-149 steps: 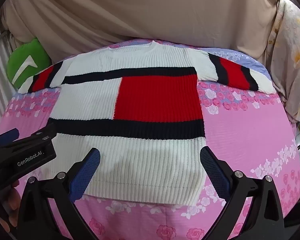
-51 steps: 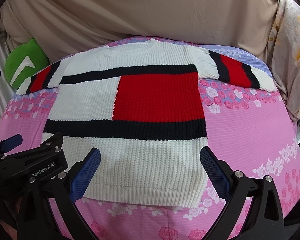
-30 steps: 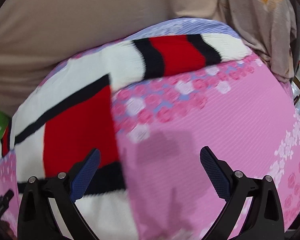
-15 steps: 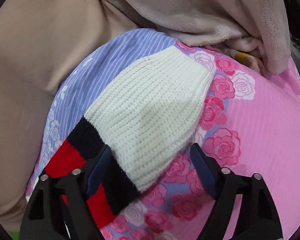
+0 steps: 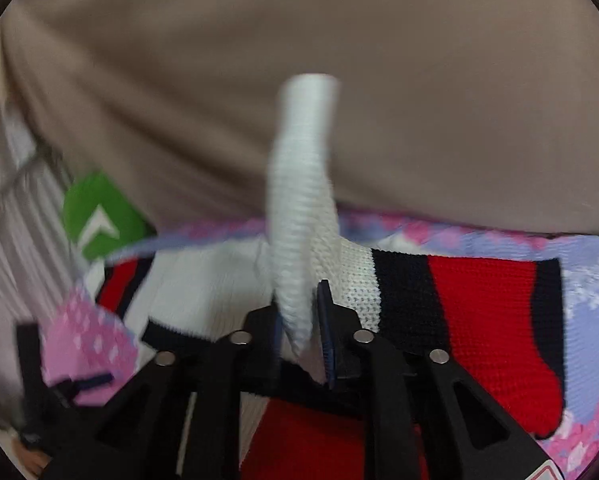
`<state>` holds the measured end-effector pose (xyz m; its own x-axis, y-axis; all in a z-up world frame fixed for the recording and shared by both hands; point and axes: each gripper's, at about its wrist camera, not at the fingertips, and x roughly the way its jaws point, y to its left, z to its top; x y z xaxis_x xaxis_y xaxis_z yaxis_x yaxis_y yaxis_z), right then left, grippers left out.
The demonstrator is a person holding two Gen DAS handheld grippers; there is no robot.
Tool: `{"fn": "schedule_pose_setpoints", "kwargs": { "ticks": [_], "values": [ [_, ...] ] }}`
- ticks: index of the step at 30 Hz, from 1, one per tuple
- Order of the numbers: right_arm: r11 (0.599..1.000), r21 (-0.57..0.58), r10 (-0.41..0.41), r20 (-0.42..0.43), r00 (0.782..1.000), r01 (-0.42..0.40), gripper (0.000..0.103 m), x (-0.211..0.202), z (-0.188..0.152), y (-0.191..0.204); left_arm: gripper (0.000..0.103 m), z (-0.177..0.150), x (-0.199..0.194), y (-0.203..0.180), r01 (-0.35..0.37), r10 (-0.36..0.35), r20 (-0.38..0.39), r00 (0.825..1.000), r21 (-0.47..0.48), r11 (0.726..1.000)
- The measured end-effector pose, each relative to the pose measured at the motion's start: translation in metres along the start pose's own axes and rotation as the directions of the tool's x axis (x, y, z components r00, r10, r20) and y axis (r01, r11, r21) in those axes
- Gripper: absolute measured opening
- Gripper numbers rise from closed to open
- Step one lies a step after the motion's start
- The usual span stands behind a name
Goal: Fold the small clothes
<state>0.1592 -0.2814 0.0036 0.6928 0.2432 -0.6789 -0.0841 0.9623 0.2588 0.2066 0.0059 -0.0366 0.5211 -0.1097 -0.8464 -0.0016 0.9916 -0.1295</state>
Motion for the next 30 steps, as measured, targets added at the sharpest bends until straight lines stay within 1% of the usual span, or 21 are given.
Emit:
{"fn": "schedule_pose_setpoints", "kwargs": {
  "ticks": [2, 3, 5, 7, 10, 11, 13, 14, 15, 17, 18, 19, 20, 21, 22, 23, 25, 26, 27, 29, 30],
  "values": [
    [0.993, -0.108, -0.061, -0.111, 0.992, 0.049, 0.028, 0.045, -0.027, 0.038, 0.098, 0.012, 0.004, 0.007, 0.036, -0.037, -0.003, 0.999, -0.03, 0.999],
    [0.991, -0.118, -0.072, -0.137, 0.988, 0.056, 0.028, 0.051, -0.037, 0.047, 0.098, 0.018, 0.008, 0.01, 0.06, -0.06, -0.016, 0.998, -0.046, 0.997],
    [0.997, -0.067, -0.052, -0.123, 0.991, 0.044, 0.03, 0.032, -0.051, 0.047, 0.098, 0.027, 0.015, 0.015, 0.096, -0.097, -0.014, 0.995, -0.066, 0.993],
    [0.997, 0.017, -0.074, -0.093, 0.993, 0.076, 0.049, 0.009, -0.059, 0.029, 0.098, 0.037, 0.025, 0.019, 0.12, -0.121, -0.008, 0.993, -0.078, 0.99],
    [0.975, 0.132, -0.167, -0.082, 0.983, 0.177, 0.058, -0.018, -0.068, -0.007, 0.098, 0.051, 0.053, 0.017, 0.141, -0.144, -0.029, 0.989, -0.091, 0.986],
    [0.957, 0.173, -0.222, -0.09, 0.971, 0.234, 0.059, -0.03, -0.071, -0.027, 0.098, 0.055, 0.067, 0.015, 0.15, -0.156, -0.049, 0.987, -0.103, 0.983],
    [0.918, 0.251, -0.291, -0.106, 0.951, 0.308, 0.061, -0.041, -0.071, -0.067, 0.095, 0.061, 0.091, 0.011, 0.164, -0.175, -0.081, 0.981, -0.126, 0.978],
    [0.905, 0.279, -0.3, -0.115, 0.947, 0.321, 0.061, -0.042, -0.072, -0.081, 0.092, 0.063, 0.103, 0.008, 0.166, -0.179, -0.092, 0.98, -0.131, 0.977],
    [0.89, 0.311, -0.309, -0.125, 0.943, 0.333, 0.062, -0.041, -0.071, -0.096, 0.089, 0.064, 0.108, 0.005, 0.151, -0.162, -0.089, 0.983, -0.124, 0.981],
    [0.863, 0.348, -0.33, -0.159, 0.931, 0.365, 0.063, -0.032, -0.075, -0.118, 0.069, 0.07, 0.11, -0.006, 0.104, -0.108, -0.048, 0.993, -0.087, 0.991],
    [0.862, 0.345, -0.328, -0.182, 0.927, 0.372, 0.063, -0.028, -0.078, -0.129, 0.048, 0.073, 0.111, -0.011, 0.103, -0.106, -0.047, 0.993, -0.076, 0.992],
    [0.865, 0.333, -0.316, -0.218, 0.923, 0.375, 0.05, -0.015, -0.078, -0.135, 0.025, 0.076, 0.111, -0.015, 0.113, -0.116, -0.046, 0.992, -0.069, 0.991],
    [0.869, 0.333, -0.298, -0.237, 0.925, 0.365, 0.033, -0.009, -0.075, -0.137, 0.013, 0.082, 0.11, -0.018, 0.135, -0.138, -0.04, 0.99, -0.062, 0.989],
    [0.87, 0.348, -0.28, -0.234, 0.931, 0.35, 0.015, -0.009, -0.072, -0.138, 0.011, 0.087, 0.108, -0.018, 0.156, -0.159, -0.031, 0.987, -0.061, 0.986],
    [0.872, 0.372, -0.265, -0.185, 0.946, 0.317, 0.013, -0.017, -0.069, -0.137, 0.011, 0.09, 0.101, -0.018, 0.173, -0.174, -0.013, 0.985, -0.065, 0.983],
    [0.882, 0.39, -0.252, -0.087, 0.964, 0.266, 0.012, -0.034, -0.061, -0.131, 0.01, 0.095, 0.091, -0.018, 0.2, -0.199, 0.024, 0.98, -0.066, 0.978],
    [0.89, 0.385, -0.27, 0.014, 0.963, 0.244, 0.011, -0.055, -0.053, -0.122, 0.01, 0.1, 0.08, -0.022, 0.205, -0.202, 0.069, 0.977, -0.037, 0.978],
    [0.887, 0.381, -0.296, 0.032, 0.955, 0.262, 0.011, -0.059, -0.055, -0.123, 0.01, 0.101, 0.08, -0.024, 0.183, -0.182, 0.079, 0.98, -0.014, 0.983],
    [0.88, 0.374, -0.316, 0.0, 0.949, 0.294, 0.011, -0.052, -0.061, -0.13, 0.01, 0.098, 0.083, -0.026, 0.159, -0.159, 0.072, 0.985, 0.002, 0.987],
    [0.849, 0.342, -0.35, -0.203, 0.914, 0.402, 0.011, -0.012, -0.083, -0.154, 0.01, 0.088, 0.109, -0.024, 0.108, -0.108, 0.007, 0.994, 0.014, 0.994],
    [0.844, 0.369, -0.339, -0.195, 0.921, 0.389, 0.011, -0.012, -0.089, -0.161, 0.01, 0.082, 0.117, -0.023, 0.097, -0.097, -0.021, 0.995, 0.004, 0.995]
  ]
}}
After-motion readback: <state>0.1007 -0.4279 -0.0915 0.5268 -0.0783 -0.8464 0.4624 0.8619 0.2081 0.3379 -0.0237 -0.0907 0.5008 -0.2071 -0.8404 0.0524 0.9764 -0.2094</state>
